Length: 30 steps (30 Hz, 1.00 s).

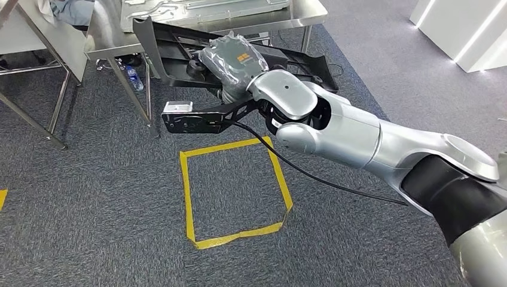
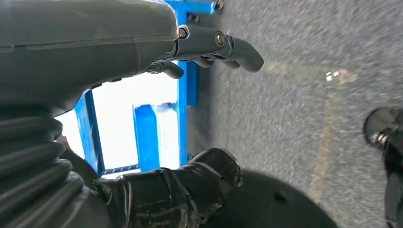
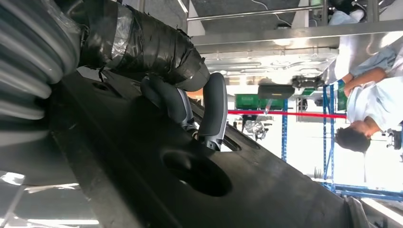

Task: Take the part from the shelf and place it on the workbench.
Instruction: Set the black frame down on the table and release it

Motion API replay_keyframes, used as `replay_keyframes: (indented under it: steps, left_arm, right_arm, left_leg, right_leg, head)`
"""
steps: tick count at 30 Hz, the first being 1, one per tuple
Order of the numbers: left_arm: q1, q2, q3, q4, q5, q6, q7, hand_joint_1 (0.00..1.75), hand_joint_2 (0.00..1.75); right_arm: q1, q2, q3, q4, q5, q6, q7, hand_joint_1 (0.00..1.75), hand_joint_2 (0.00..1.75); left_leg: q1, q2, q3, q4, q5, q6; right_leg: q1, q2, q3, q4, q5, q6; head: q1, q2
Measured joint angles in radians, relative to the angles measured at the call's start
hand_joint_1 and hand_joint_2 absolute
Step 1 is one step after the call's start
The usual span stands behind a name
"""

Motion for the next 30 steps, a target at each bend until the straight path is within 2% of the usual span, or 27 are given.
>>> replay_keyframes:
  steps: [1,2,3,4,6,8,11,13,16,17,18,19,21,22,23,25,27,28,30]
  left_arm:
    - [0.0,0.0,0.0,0.0,0.0,0.0,0.0,0.0,1.75]
    - [0.0,0.0,0.0,0.0,0.0,0.0,0.0,0.0,1.75]
    - [0.001,0.0,0.0,0.0,0.0,-0.001,0.0,0.0,1.75]
    - [0.003,0.0,0.0,0.0,0.001,-0.001,0.0,0.0,1.75]
    - [0.009,0.0,0.0,0.0,0.001,-0.002,-0.001,0.0,1.75]
    - [0.011,0.001,0.0,0.0,0.001,-0.003,-0.001,0.0,1.75]
    - [0.008,0.001,0.0,0.0,0.0,-0.003,-0.002,0.0,1.75]
    - [0.008,0.001,0.0,0.0,0.0,-0.003,-0.002,0.0,1.75]
    - [0.005,0.001,0.0,0.0,0.001,-0.003,-0.002,0.0,1.75]
    - [0.004,0.001,0.0,0.0,0.001,-0.003,-0.001,0.0,1.75]
    - [0.004,0.001,0.0,0.0,0.001,-0.003,0.0,0.0,1.75]
    - [0.005,0.001,0.0,0.0,0.001,-0.004,0.001,0.0,1.75]
    - [0.008,0.0,0.0,0.0,0.001,-0.005,0.004,0.0,1.75]
    - [0.008,0.0,0.0,0.0,0.001,-0.006,0.006,0.0,1.75]
    - [0.008,0.0,0.0,0.0,0.001,-0.006,0.009,0.0,1.75]
    - [0.004,0.001,0.0,0.0,0.0,-0.006,0.017,0.0,1.75]
    - [0.002,0.005,0.0,0.001,0.0,-0.006,0.023,0.0,1.75]
    - [0.001,0.007,0.0,0.001,0.0,-0.006,0.025,0.0,1.75]
    - [0.0,0.007,0.0,0.001,0.0,-0.006,0.025,0.0,1.75]
  right_arm:
    - [0.002,0.0,0.0,0.0,0.0,0.0,0.0,1.75,1.75]
    - [0.004,0.0,0.0,0.001,0.0,0.0,0.0,1.75,1.75]
    - [0.007,0.0,0.0,0.001,0.0,0.0,-0.001,1.75,1.75]
    - [0.008,0.0,0.0,0.002,0.0,0.0,-0.001,1.75,1.75]
    - [0.009,0.001,0.0,0.004,0.001,0.001,-0.001,1.75,1.75]
    - [0.01,0.003,0.0,0.007,0.001,0.001,-0.002,1.75,1.75]
    - [0.009,0.006,0.001,0.01,0.001,0.001,-0.002,1.75,1.75]
    - [0.003,0.006,0.0,0.01,0.002,0.0,-0.002,1.75,1.75]
    - [0.001,0.006,0.0,0.012,0.003,0.0,-0.004,1.75,1.75]
    - [0.003,0.006,0.0,0.013,0.003,0.0,-0.005,1.75,1.75]
    - [0.006,0.006,0.0,0.014,0.003,0.0,-0.005,1.75,1.75]
    - [0.007,0.006,0.0,0.016,0.003,0.0,-0.004,1.75,1.75]
    - [0.01,0.006,0.0,0.02,0.005,0.0,-0.001,1.75,1.75]
    - [0.012,0.006,0.001,0.022,0.008,-0.002,0.0,1.75,1.75]
    - [0.018,0.009,0.001,0.025,0.013,-0.005,0.001,1.75,1.75]
    - [0.032,0.018,0.001,0.029,0.029,-0.015,0.001,1.75,1.75]
    - [0.044,0.028,0.001,0.035,0.044,-0.021,0.001,1.75,1.75]
    - [0.048,0.033,0.001,0.04,0.049,-0.023,0.0,1.75,1.75]
    - [0.057,0.043,0.001,0.048,0.055,-0.026,-0.002,1.75,1.75]
  left_leg:
    - [0.001,0.0,-0.039,0.045,-0.017,-0.003]
    - [0.001,0.0,-0.068,0.064,-0.026,-0.004]
    - [0.001,0.0,-0.083,0.056,-0.019,-0.003]
    - [0.001,0.0,-0.085,0.017,0.009,0.0]
    - [-0.002,0.0,-0.07,-0.09,0.109,0.009]
    - [-0.01,0.0,-0.056,-0.151,0.163,0.019]
    - [-0.013,-0.001,-0.032,-0.168,0.161,0.035]
    - [-0.011,-0.002,-0.006,-0.177,0.153,0.045]
    - [-0.013,-0.002,0.018,-0.179,0.132,0.057]
    - [-0.015,-0.003,0.028,-0.179,0.123,0.059]
    - [-0.017,-0.006,0.04,-0.178,0.113,0.061]
    - [-0.019,-0.008,0.055,-0.178,0.101,0.061]
    - [-0.022,-0.012,0.086,-0.177,0.076,0.058]
    - [-0.023,-0.013,0.095,-0.177,0.066,0.055]
    - [-0.022,-0.014,0.1,-0.18,0.059,0.05]
    - [-0.021,-0.015,0.105,-0.183,0.054,0.04]
    - [-0.021,-0.012,0.097,-0.158,0.057,0.03]
    - [-0.02,-0.011,0.077,-0.122,0.055,0.023]
    - [-0.014,-0.007,0.003,-0.01,0.029,0.009]
  right_leg:
    - [0.0,0.001,0.009,0.0,-0.009,0.0]
    - [0.0,0.001,0.021,0.0,-0.019,0.0]
    - [0.0,0.002,0.035,0.0,-0.03,0.002]
    - [0.0,0.002,0.052,0.0,-0.042,0.004]
    - [0.001,0.003,0.084,-0.002,-0.066,0.011]
    - [0.002,0.006,0.104,-0.008,-0.083,0.023]
    - [0.005,0.006,0.122,-0.003,-0.089,0.041]
    - [0.005,0.004,0.1,0.049,-0.102,0.044]
    - [0.011,0.002,-0.01,0.204,-0.156,0.041]
    - [0.013,0.002,-0.041,0.231,-0.169,0.04]
    - [0.015,0.002,-0.061,0.228,-0.169,0.039]
    - [0.017,0.002,-0.066,0.194,-0.146,0.035]
    - [0.024,0.002,-0.057,0.082,-0.043,0.024]
    - [0.029,0.001,-0.051,0.036,-0.001,0.018]
    - [0.034,0.002,-0.046,0.009,0.029,0.013]
    - [0.038,0.002,-0.034,-0.009,0.032,0.006]
    - [0.031,0.002,-0.014,-0.022,0.028,-0.001]
    - [0.026,0.002,-0.002,-0.03,0.025,-0.004]
    - [0.02,0.001,0.021,-0.04,0.014,-0.008]
  head:
    - [0.0,0.0]
    - [0.0,0.0]
    - [0.0,0.0]
    - [0.0,0.0]
    - [0.0,0.0]
    - [-0.002,0.0]
    - [-0.002,0.0]
    - [0.0,0.0]
    - [0.003,0.0]
    - [0.003,0.0]
    - [0.003,0.0]
    - [0.003,0.0]
    - [0.002,0.0]
    - [0.0,0.0]
    - [-0.002,0.0]
    - [-0.004,0.0]
    - [-0.004,0.0]
    - [-0.007,0.0]
    - [-0.011,0.0]
